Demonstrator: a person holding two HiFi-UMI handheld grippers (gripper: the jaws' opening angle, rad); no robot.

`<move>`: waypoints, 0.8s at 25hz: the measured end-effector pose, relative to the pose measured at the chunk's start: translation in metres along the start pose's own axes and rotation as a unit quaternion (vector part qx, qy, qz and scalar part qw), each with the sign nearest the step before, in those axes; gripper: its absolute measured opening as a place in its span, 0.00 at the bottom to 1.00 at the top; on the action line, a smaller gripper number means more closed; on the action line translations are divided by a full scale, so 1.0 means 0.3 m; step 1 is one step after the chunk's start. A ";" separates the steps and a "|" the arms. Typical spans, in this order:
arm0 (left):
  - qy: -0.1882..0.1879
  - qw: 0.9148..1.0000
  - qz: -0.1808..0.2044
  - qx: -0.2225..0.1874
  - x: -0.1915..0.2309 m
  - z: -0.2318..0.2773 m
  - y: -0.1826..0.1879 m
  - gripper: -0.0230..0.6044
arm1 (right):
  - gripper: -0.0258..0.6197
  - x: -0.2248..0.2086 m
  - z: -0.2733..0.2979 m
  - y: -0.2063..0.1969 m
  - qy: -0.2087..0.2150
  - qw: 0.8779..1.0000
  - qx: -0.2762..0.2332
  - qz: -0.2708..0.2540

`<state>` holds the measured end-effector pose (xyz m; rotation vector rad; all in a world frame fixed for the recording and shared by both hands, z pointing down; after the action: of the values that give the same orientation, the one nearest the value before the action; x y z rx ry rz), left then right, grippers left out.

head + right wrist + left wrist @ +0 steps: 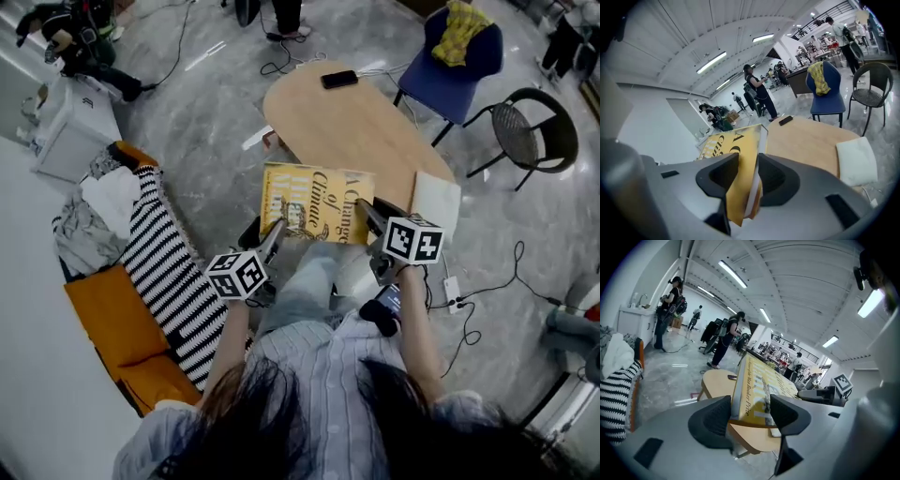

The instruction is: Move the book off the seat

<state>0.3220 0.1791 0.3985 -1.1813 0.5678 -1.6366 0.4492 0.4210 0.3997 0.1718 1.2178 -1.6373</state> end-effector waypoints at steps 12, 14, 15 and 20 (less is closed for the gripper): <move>-0.055 0.996 0.012 0.075 -0.061 0.352 0.019 0.47 | 0.26 -0.260 0.006 0.099 -0.063 0.996 -0.010 0.056; -0.059 0.994 0.013 0.088 -0.053 0.402 0.011 0.47 | 0.26 -0.295 0.024 0.098 -0.074 0.995 -0.005 0.064; -0.061 0.994 0.014 0.094 -0.052 0.428 0.005 0.47 | 0.26 -0.316 0.032 0.096 -0.079 0.995 -0.002 0.069; -0.071 0.990 0.019 0.120 -0.047 0.564 -0.017 0.47 | 0.26 -0.434 0.083 0.109 -0.092 0.992 0.008 0.088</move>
<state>0.4715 0.2226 0.4664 -1.0906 0.2937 -1.5264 0.5441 0.4868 0.4729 0.1315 1.0200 -1.4755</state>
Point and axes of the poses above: the fingertips, and each gripper's own axes: z forward along the fingers, x to its left, y out of its top, the point moved 5 cm from there along -z, backward along the fingers, and after that the axes turned 3 degrees about z, right-handed, at the moved point
